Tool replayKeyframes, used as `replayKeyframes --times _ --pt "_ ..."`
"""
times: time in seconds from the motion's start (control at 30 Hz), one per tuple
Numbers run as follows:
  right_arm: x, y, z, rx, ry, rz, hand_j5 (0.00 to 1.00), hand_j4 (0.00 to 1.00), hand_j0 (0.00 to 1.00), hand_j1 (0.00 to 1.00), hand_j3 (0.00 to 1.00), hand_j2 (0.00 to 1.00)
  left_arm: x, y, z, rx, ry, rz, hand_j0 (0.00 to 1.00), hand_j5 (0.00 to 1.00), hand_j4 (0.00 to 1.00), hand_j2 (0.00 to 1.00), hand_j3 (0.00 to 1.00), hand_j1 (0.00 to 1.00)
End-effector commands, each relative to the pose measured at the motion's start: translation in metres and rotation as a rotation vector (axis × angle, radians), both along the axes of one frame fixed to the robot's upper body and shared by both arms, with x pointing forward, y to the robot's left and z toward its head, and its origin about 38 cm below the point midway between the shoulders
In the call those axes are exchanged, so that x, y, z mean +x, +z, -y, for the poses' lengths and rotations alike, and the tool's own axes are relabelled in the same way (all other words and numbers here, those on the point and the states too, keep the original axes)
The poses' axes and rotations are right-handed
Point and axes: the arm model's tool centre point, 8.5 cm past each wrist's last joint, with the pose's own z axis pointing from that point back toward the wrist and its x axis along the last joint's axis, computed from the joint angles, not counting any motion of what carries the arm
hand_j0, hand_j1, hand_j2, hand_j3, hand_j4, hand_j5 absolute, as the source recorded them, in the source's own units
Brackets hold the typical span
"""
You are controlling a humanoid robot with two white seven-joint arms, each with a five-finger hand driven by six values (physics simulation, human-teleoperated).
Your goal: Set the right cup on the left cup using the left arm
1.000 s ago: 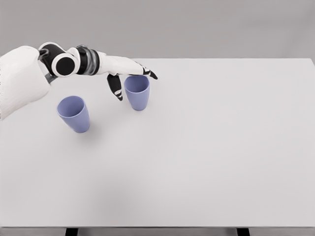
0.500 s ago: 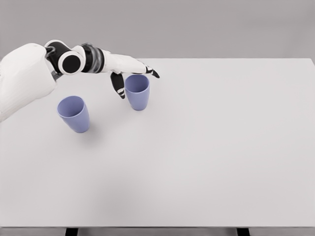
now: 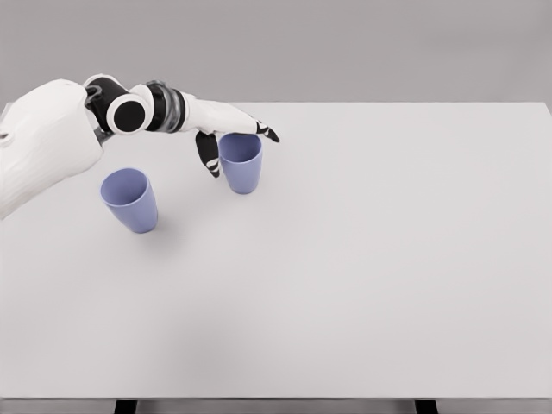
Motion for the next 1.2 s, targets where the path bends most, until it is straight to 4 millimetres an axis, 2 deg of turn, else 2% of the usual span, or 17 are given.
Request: replayKeyframes --times 0.0,0.03,0.17,0.4,0.83,1.17 --pt "0.0 0.0 0.0 0.001 0.0 0.0 1.0 1.0 1.0 1.0 1.0 1.0 0.0 -0.001 0.0 0.009 -0.003 0.004 1.0 1.0 1.0 1.0 1.0 1.0" --pt "0.0 0.0 0.0 0.001 0.0 0.0 1.0 1.0 1.0 1.0 1.0 1.0 0.0 -0.002 -0.001 0.01 0.0 0.003 1.0 1.0 1.0 1.0 1.0 1.0" --pt "0.0 0.0 0.0 0.0 0.0 0.0 1.0 1.0 1.0 1.0 1.0 1.0 0.0 -0.002 -0.001 0.011 -0.002 0.003 0.9 0.9 0.9 0.9 0.9 0.9" --pt "0.0 0.0 0.0 0.0 0.0 0.0 1.0 1.0 1.0 1.0 1.0 1.0 0.0 -0.002 -0.001 0.011 0.0 0.003 0.8 0.8 0.8 0.8 0.8 0.8" --pt "0.0 0.0 0.0 0.001 0.0 0.0 1.0 1.0 1.0 1.0 1.0 1.0 -0.001 0.003 -0.002 0.011 -0.005 0.014 0.74 0.74 0.74 0.74 0.74 0.74" --pt "0.0 0.0 0.0 0.0 0.0 0.0 1.0 1.0 1.0 1.0 1.0 1.0 -0.007 0.02 0.002 0.003 -0.041 0.045 0.74 0.74 0.74 0.74 0.74 0.74"
